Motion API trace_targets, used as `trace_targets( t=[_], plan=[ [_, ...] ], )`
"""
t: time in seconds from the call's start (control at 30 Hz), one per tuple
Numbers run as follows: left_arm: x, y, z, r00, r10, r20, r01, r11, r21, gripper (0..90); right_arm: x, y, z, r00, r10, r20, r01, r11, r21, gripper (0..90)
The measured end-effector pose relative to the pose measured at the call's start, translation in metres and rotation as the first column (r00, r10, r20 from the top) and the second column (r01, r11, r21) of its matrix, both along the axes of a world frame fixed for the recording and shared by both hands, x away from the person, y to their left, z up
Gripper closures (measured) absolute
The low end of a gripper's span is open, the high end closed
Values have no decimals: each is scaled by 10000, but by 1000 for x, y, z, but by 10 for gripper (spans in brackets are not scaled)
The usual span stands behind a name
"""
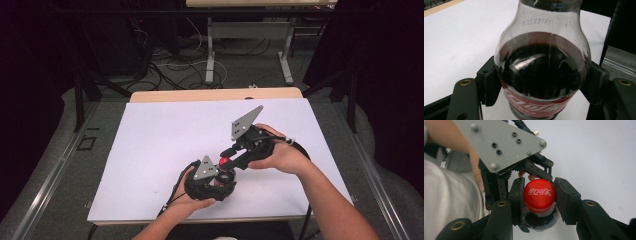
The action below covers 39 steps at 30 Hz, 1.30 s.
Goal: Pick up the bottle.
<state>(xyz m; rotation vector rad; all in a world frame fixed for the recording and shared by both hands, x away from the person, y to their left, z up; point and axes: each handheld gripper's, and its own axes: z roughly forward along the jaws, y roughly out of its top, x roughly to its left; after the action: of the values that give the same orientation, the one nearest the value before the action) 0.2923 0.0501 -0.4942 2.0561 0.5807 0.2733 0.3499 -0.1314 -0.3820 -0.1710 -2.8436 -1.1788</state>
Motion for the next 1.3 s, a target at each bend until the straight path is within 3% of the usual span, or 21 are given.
trace_targets(
  t=[0.1,0.17,0.23,0.27,0.33,0.43,0.53,0.6,0.73,0.8,1.0,1.03,1.07,1.1,1.13,1.17,1.2,1.23,1.27,1.3],
  plan=[
    [-1,0,0,10000,-95,-3,95,9999,55,300,4,-3,-2,9956,881,321,-887,9959,188,608],
    [1,1,0,10000,-41,10,41,10000,26,300,4,-4,-3,9947,920,468,-935,9951,315,606],
    [1,1,0,10000,-18,18,18,10000,31,300,1,-4,-3,9982,401,451,-419,9984,391,542],
    [1,2,1,9999,75,-105,-75,10000,16,300,-1,-5,-1,9997,-1,227,-9,9991,416,492],
    [3,3,2,9999,125,23,-125,9999,-7,300,-9,-4,2,9937,-1111,162,1101,9925,538,464],
    [3,4,2,9996,240,-176,-240,9997,-1,300,-24,-2,6,9630,-2663,403,2647,9635,411,451],
    [4,4,2,9993,370,-36,-370,9993,-50,300,-37,1,9,9193,-3911,446,3890,9200,484,466],
    [4,3,2,9988,484,-19,-484,9988,-62,300,-45,5,9,8855,-4636,311,4619,8855,501,497],
    [4,5,3,9988,495,-42,-495,9988,-64,299,-55,14,7,8392,-5405,593,5389,8413,423,559],
    [4,6,3,9985,544,4,-544,9985,-4,299,-56,17,5,8262,-5591,697,5575,8291,427,567],
    [4,6,2,9982,594,-82,-594,9982,-61,300,-51,18,-3,8284,-5554,726,5531,8316,501,605],
    [4,6,2,9982,594,-82,-594,9982,-61,300,-51,18,-3,8316,-5509,705,5485,8346,511,606],
    [4,6,2,9983,581,-21,-581,9983,-31,300,-50,17,-3,8448,-5281,867,5265,8491,416,607],
    [4,6,2,9989,461,33,-461,9989,119,300,-50,17,-3,8492,-5190,977,5175,8547,423,607],
    [4,5,1,9987,503,66,-503,9987,10,300,-49,16,-3,8662,-4880,1076,4874,8726,334,607],
    [4,5,1,9987,503,66,-503,9987,10,300,-46,15,-2,8935,-4342,1146,4360,8999,98,607],
    [4,5,1,9987,492,90,-493,9988,60,300,-42,13,-1,9127,-3923,1144,3942,9190,67,608],
    [3,5,2,9993,380,56,-381,9993,63,300,-42,13,-1,9127,-3923,1144,3942,9190,67,608],
    [2,4,1,9994,358,-13,-358,9994,8,300,-30,8,2,9569,-2770,872,2792,9601,-141,608],
    [2,3,1,9997,255,3,-255,9997,-29,300,-23,6,3,9749,-2080,794,2108,9772,-275,608]
  ],
)
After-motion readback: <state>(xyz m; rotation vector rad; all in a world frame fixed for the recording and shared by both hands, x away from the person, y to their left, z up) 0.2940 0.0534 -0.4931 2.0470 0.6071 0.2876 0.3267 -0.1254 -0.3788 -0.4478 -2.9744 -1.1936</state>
